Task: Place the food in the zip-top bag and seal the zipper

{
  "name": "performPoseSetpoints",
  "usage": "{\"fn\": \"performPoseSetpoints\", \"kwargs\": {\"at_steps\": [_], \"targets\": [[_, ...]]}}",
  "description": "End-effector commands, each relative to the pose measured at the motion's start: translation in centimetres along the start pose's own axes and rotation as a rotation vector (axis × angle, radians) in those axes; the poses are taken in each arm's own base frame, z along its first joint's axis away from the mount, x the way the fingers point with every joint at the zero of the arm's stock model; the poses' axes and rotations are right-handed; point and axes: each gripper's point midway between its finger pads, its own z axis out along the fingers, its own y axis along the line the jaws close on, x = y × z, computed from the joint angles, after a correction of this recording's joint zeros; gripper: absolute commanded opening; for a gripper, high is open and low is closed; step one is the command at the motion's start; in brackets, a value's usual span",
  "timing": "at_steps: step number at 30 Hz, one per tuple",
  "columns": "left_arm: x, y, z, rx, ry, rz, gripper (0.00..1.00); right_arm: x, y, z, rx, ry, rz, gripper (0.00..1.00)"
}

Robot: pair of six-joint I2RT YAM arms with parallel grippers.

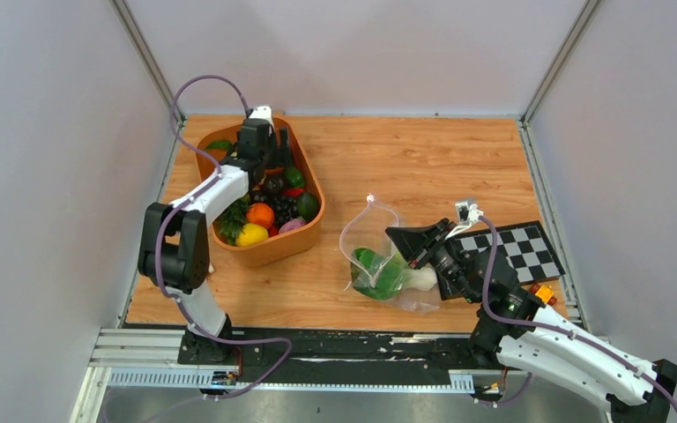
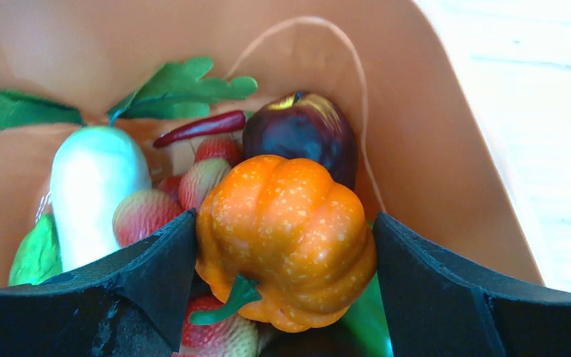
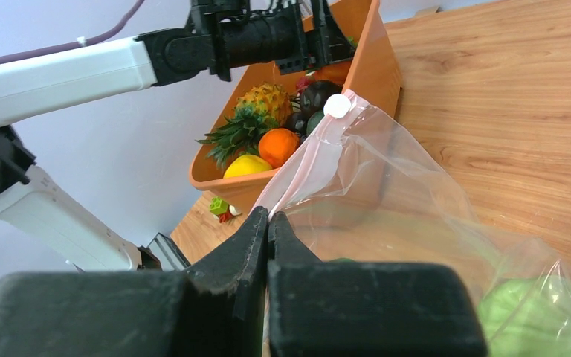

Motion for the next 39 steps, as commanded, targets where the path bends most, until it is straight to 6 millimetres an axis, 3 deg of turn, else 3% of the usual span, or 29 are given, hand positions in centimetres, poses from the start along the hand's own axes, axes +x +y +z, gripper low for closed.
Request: {"fn": "performPoseSetpoints", "kwargs": {"at_steps": [1, 5, 9, 17, 23, 30, 39], "targets": [[-3.8, -0.3, -4.8, 0.062, -0.113, -0.039, 0.59, -2.3, 1.4, -0.3, -0.037, -0.058, 0.016, 0.0], [-5.1, -1.3, -8.3, 0.153, -0.176, -0.057, 0.57, -2.2, 1.1, -0.6, -0.032, -0.061, 0.028, 0.0], [-5.1, -1.3, -10.3, 0.184, -0.195, -0.06, 0.57, -2.1, 1.1, -0.6, -0.03, -0.057, 0.029, 0.0], [-3.9, -3.3, -13.9, 0.342, -0.196, -0.091, 0.56, -1.8, 1.2, -0.5, -0.037, -0.054, 0.046, 0.0], [-2.3, -5.2, -17.7, 0.513, -0.201, -0.138, 0.55, -1.0, 1.0, -0.1, -0.039, -0.035, 0.051, 0.0], [-1.1, -8.8, -23.8, 0.774, -0.237, -0.14, 0.55, -0.7, 1.1, 0.6, -0.033, -0.018, 0.036, 0.0], [0.6, -12.7, -33.1, 1.069, -0.318, -0.139, 0.55, 0.0, 0.7, 0.7, -0.031, -0.013, 0.041, 0.0]]}}
